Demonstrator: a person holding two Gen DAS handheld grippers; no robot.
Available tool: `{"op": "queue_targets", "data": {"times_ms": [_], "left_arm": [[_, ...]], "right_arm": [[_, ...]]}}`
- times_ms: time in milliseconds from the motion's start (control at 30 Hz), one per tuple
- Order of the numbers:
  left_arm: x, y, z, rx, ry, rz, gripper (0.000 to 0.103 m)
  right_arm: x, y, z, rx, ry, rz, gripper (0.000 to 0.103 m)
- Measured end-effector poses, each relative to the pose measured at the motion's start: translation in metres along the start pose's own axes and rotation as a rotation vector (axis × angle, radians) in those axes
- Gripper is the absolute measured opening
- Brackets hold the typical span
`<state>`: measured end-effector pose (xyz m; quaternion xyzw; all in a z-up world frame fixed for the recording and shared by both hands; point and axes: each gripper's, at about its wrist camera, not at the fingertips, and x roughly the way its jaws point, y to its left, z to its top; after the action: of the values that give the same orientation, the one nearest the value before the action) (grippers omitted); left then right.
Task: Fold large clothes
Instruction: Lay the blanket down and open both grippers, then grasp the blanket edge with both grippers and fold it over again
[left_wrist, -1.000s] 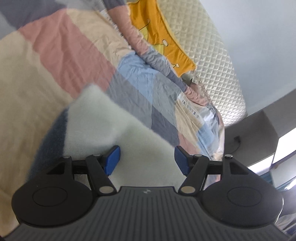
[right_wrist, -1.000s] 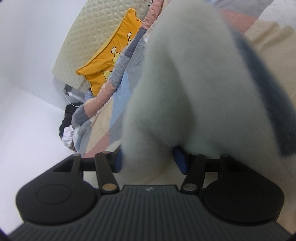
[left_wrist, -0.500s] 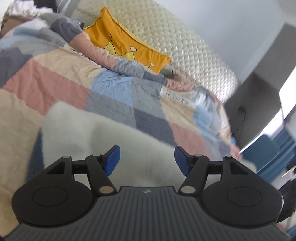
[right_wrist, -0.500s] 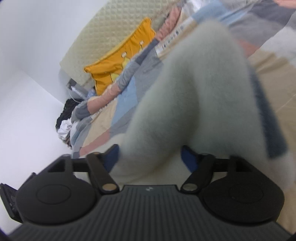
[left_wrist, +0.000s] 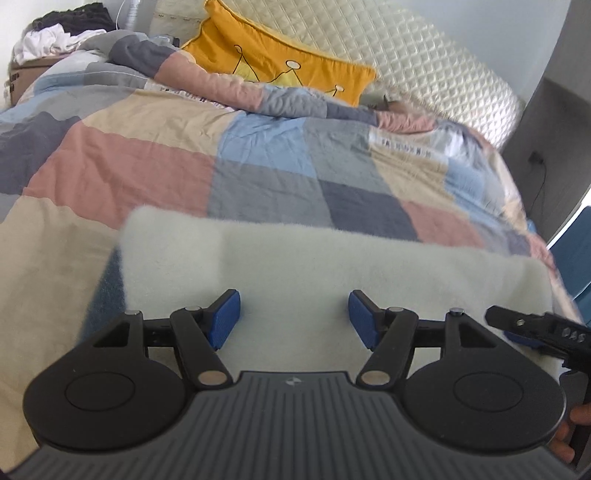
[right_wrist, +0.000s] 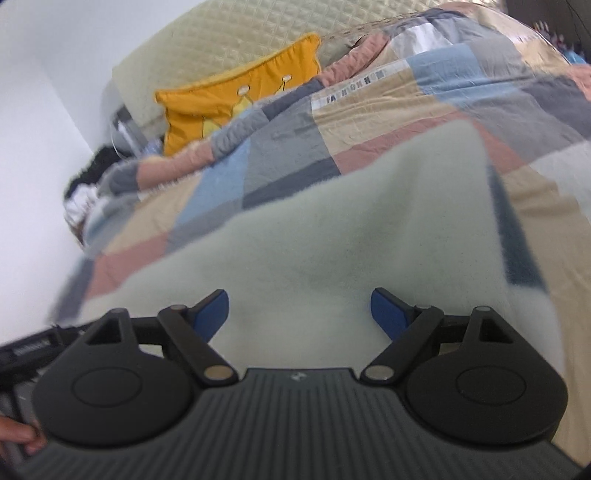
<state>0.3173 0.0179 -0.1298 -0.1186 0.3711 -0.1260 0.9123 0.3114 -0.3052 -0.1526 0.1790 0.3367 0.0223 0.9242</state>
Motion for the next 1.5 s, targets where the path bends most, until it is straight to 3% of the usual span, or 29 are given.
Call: {"op": "queue_targets", "data": {"times_ms": [167, 367, 467, 500, 667, 800, 1000, 1167, 1233, 1367, 1500], "left_arm": [[0.006, -0.002, -0.001, 0.024, 0.008, 0.020, 0.071], [-0.024, -0.001, -0.006, -0.033, 0.001, 0.000, 0.071], [-0.051, -0.005, -0.018, -0.058, -0.005, -0.030, 0.073], [-0.058, -0.006, -0.022, -0.067, -0.006, -0.032, 0.078], [-0.080, -0.011, -0.036, -0.109, -0.012, -0.048, 0.083], [-0.088, -0.011, -0.048, -0.167, 0.003, -0.070, 0.086], [-0.088, 0.008, -0.078, -0.390, 0.069, -0.130, 0.090], [-0.066, 0.032, -0.087, -0.590, 0.115, -0.210, 0.090], [-0.050, 0.045, -0.092, -0.706, 0.134, -0.253, 0.090], [-0.027, 0.066, -0.103, -0.853, 0.160, -0.263, 0.090], [-0.022, 0.086, -0.110, -0.983, 0.112, -0.309, 0.090]], "right_arm": [[0.016, 0.011, -0.015, -0.162, 0.002, -0.073, 0.088], [0.001, 0.007, -0.014, -0.083, -0.005, -0.059, 0.087], [-0.022, 0.010, -0.020, -0.003, -0.013, -0.001, 0.088], [-0.030, 0.010, -0.024, 0.029, -0.011, 0.029, 0.087], [-0.050, 0.003, -0.047, 0.226, 0.105, 0.212, 0.087], [-0.053, 0.006, -0.061, 0.304, 0.158, 0.262, 0.088], [-0.042, 0.005, -0.084, 0.503, 0.283, 0.390, 0.088], [-0.026, 0.010, -0.095, 0.580, 0.340, 0.359, 0.089], [-0.020, 0.011, -0.095, 0.609, 0.342, 0.347, 0.089], [-0.005, 0.001, -0.095, 0.712, 0.313, 0.320, 0.089], [-0.001, -0.017, -0.092, 0.829, 0.223, 0.290, 0.088]]}}
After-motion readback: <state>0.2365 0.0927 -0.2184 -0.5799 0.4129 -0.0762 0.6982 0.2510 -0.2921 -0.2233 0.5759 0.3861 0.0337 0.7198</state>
